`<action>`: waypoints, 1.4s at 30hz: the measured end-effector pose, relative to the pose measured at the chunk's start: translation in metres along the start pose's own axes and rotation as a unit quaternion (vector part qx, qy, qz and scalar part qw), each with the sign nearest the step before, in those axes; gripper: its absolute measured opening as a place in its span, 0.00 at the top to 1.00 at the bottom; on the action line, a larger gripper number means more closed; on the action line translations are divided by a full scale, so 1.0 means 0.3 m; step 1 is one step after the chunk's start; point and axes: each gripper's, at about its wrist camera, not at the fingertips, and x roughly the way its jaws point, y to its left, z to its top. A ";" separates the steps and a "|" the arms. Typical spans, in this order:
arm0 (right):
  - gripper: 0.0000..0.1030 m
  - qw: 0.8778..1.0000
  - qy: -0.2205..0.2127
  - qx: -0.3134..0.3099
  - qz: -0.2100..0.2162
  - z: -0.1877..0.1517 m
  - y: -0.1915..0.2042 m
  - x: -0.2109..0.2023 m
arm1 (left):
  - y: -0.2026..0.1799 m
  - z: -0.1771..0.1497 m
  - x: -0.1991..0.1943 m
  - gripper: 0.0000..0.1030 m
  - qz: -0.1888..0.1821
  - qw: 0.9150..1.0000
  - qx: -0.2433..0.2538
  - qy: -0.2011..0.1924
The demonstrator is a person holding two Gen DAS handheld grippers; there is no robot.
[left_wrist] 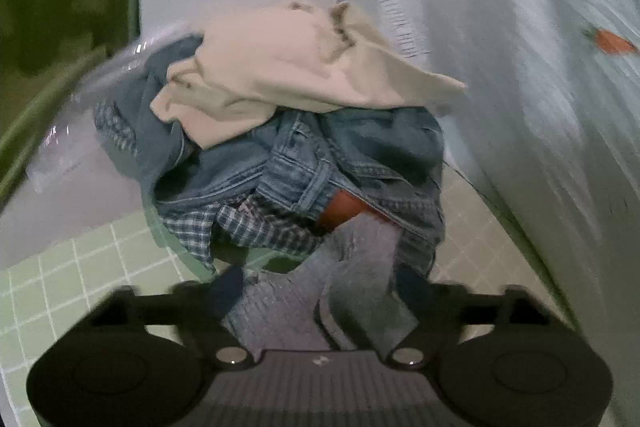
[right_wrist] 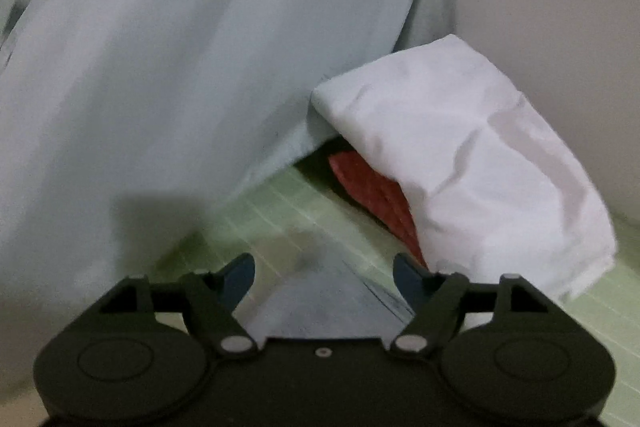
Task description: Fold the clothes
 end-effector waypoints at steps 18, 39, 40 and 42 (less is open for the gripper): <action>0.74 0.994 0.107 0.031 -0.006 -0.347 -0.098 -0.016 | -0.029 -0.284 0.035 0.84 -0.022 0.991 0.037 0.125; 0.78 0.993 0.104 0.020 -0.054 -0.512 -0.568 -0.309 | 0.226 -0.447 -0.222 0.72 -0.061 0.986 0.089 0.128; 0.60 0.993 0.103 0.007 -0.057 -0.512 -0.555 -0.320 | 0.230 -0.436 -0.232 0.59 -0.060 0.986 0.100 0.120; 0.27 0.994 0.092 -0.016 -0.065 -0.513 -0.518 -0.354 | 0.235 -0.409 -0.247 0.36 -0.052 0.986 0.122 0.101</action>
